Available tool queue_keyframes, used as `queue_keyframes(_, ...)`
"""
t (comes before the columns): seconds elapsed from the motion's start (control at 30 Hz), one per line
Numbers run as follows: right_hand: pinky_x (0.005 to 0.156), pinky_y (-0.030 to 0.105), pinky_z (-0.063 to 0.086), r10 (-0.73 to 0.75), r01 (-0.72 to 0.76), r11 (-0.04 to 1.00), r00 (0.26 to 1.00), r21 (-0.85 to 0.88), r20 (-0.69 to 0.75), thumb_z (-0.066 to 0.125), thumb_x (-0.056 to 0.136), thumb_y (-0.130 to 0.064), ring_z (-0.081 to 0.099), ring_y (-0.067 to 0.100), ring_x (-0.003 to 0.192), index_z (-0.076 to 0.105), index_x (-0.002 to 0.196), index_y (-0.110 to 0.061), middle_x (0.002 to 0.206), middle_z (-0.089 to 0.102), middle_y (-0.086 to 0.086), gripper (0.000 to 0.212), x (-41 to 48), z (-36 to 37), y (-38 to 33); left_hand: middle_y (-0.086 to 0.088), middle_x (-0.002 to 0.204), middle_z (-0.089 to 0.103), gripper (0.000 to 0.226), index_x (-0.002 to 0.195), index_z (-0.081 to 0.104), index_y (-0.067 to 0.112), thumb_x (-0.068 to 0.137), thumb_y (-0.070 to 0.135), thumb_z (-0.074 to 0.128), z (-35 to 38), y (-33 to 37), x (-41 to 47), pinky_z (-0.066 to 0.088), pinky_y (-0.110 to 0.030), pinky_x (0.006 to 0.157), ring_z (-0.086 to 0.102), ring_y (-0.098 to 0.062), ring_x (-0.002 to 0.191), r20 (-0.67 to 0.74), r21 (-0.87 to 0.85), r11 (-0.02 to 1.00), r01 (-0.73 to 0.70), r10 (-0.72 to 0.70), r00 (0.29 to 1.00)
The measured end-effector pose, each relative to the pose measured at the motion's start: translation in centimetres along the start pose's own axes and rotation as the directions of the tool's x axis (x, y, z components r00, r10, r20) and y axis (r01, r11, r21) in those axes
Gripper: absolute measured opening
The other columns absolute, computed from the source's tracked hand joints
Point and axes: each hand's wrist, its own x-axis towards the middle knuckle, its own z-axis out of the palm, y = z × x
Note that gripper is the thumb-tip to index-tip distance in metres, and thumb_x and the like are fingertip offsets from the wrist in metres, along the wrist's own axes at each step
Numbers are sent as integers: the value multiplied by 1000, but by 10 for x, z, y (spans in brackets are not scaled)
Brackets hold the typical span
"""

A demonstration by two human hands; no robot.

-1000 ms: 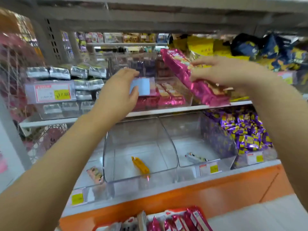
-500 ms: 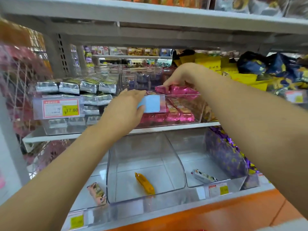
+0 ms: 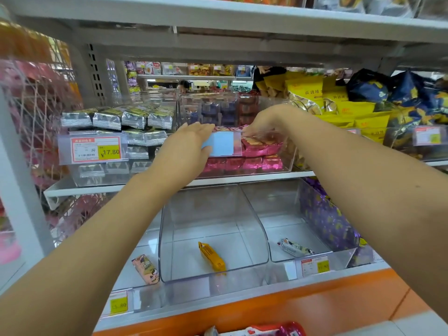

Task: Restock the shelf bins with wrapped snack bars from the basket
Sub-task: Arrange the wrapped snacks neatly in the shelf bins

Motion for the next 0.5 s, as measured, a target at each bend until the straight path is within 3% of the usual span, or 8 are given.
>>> queue_keyframes(0.1,100,36,42,-40,45,999,984,26,-175,37,104,-29,49,29,126,39,142,-3,144,44,13,46,-12,-3,3,-3,155,26,53,150,24,15,100,17,43,0,-3,0,3,-24,115,17,-17,145,20,-1,1000,-12,12,1000)
queue_keyframes(0.17,78,30,45,-62,76,997,946,33,-317,41,103,-25,59,24,102,51,129,-2,120,58,12,36,-20,-6,6,-3,157,23,54,150,22,13,100,14,43,1,-1,-2,4,-25,116,15,-18,146,32,-19,1000,3,-2,999)
queue_keyframes(0.23,65,28,39,-78,111,993,861,37,-503,48,99,-24,56,24,85,60,108,-3,97,59,12,26,-32,-8,9,-4,156,24,53,149,26,11,99,12,44,4,7,-15,11,-27,116,19,-19,145,-6,-83,996,17,-18,1000)
queue_keyframes(0.3,65,26,35,-114,176,984,735,26,-669,52,96,-27,52,23,80,62,93,-8,86,53,9,22,-54,-2,14,-9,147,42,44,141,43,9,97,13,47,10,19,-39,29,-30,109,41,-23,134,-122,-189,982,-1,-23,992)
queue_keyframes(0.37,57,26,30,-186,250,968,664,-20,-725,50,96,-30,46,22,69,54,72,-10,70,49,6,32,-86,16,23,-15,109,68,25,112,66,7,96,19,50,18,33,-72,43,-30,83,62,-30,99,-183,-282,959,-34,-19,983)
queue_keyframes(0.43,49,30,22,-279,284,953,674,-108,-684,49,97,-33,41,21,57,44,58,-11,58,42,5,45,-116,44,37,-5,62,56,36,69,61,10,95,32,49,31,41,-103,28,-33,57,53,-25,62,-122,-318,948,-12,-29,992)
queue_keyframes(0.5,53,33,23,-345,319,935,723,-153,-598,51,96,-34,45,26,63,43,59,-12,60,43,7,44,-134,80,55,-3,52,44,48,60,54,6,91,41,43,51,41,-129,21,-36,55,44,-23,54,31,-333,939,88,-82,996)
